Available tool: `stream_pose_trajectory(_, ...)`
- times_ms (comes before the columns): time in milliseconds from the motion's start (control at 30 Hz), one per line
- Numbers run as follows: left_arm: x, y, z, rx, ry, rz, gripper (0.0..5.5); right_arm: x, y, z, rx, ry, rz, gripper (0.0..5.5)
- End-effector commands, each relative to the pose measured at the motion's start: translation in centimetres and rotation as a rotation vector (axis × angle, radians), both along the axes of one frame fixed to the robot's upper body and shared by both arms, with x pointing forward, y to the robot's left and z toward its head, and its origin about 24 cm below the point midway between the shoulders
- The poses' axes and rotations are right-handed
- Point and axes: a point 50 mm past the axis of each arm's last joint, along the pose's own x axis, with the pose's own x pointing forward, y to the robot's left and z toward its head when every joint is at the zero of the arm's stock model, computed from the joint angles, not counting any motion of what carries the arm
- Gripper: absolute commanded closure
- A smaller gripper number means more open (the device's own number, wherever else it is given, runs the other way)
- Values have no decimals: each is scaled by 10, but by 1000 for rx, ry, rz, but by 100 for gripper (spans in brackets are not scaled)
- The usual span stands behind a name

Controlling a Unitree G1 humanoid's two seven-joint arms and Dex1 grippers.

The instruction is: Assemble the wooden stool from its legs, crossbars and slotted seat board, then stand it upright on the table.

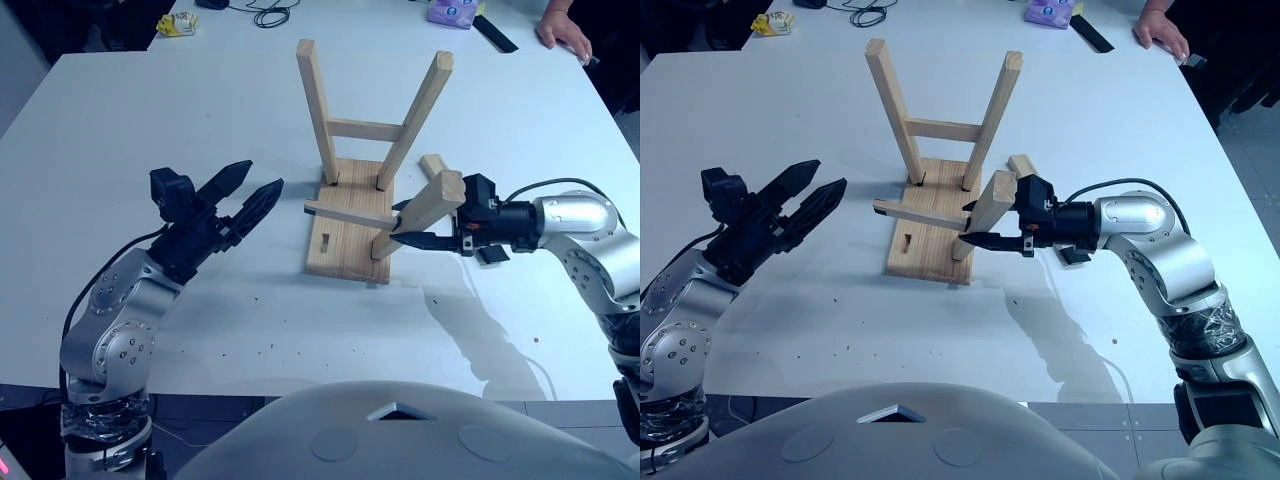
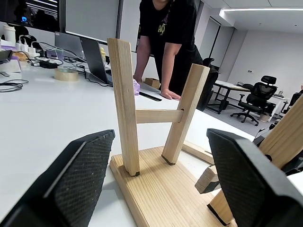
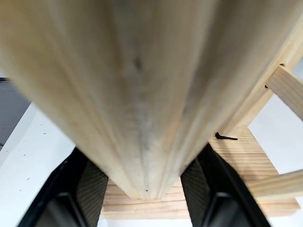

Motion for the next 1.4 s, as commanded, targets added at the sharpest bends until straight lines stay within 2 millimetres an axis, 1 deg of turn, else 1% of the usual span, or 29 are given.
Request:
stream_pose_trajectory(33,4,7,0,-7,-18,66,190,8,-20,-31,-151,128,-103,347)
stream_pose_trajectory(67,4,9,0,-11,-23,85,190,12,-22,-28,-147,115,-99,318)
stream_pose_trajectory(167,4,13,1,-21,-41,121,190,17,-25,-23,-157,108,-54,278)
stream_pose_trajectory(267,6,16,4,-25,-62,123,190,16,-27,-18,-163,107,2,236)
stream_pose_trajectory(400,7,17,4,-33,-66,137,190,24,-32,-13,-189,83,30,178)
stream_pose_trajectory(467,6,15,3,-41,-65,150,190,29,-41,-17,-271,50,-2,151)
stream_pose_trajectory(533,5,15,-1,-46,-54,172,190,36,-50,-32,-396,3,-98,120)
stream_pose_trajectory(633,8,19,-13,-36,1,243,190,44,-59,-57,-488,-11,-330,120)
stream_pose_trajectory(700,10,24,-22,-40,55,328,190,42,-60,-66,-493,3,-421,120)
stream_pose_trajectory(733,10,26,-26,-46,75,359,190,40,-60,-68,-485,11,-451,120)
stream_pose_trajectory(867,3,27,-32,-77,99,446,190,42,-58,-59,-440,0,-540,120)
stream_pose_trajectory(1000,-7,27,-34,-113,108,514,190,47,-54,-41,-380,-22,-589,120)
stream_pose_trajectory(1067,-10,28,-36,-125,110,543,190,49,-49,-29,-336,-43,-616,120)
stream_pose_trajectory(1133,-11,29,-37,-138,107,570,190,54,-49,-18,-305,-65,-683,120)
stream_pose_trajectory(1167,-12,29,-37,-144,105,585,190,56,-50,-16,-312,-74,-714,120)
stream_pose_trajectory(1200,-13,29,-38,-151,105,596,190,58,-52,-16,-324,-68,-768,120)
stream_pose_trajectory(1267,-12,27,-40,-145,110,620,190,58,-54,-24,-362,-43,-859,120)
stream_pose_trajectory(1333,-11,26,-42,-141,115,644,190,55,-55,-36,-394,-2,-935,120)
stream_pose_trajectory(1400,-9,29,-44,-124,111,698,190,46,-51,-51,-425,47,-944,120)
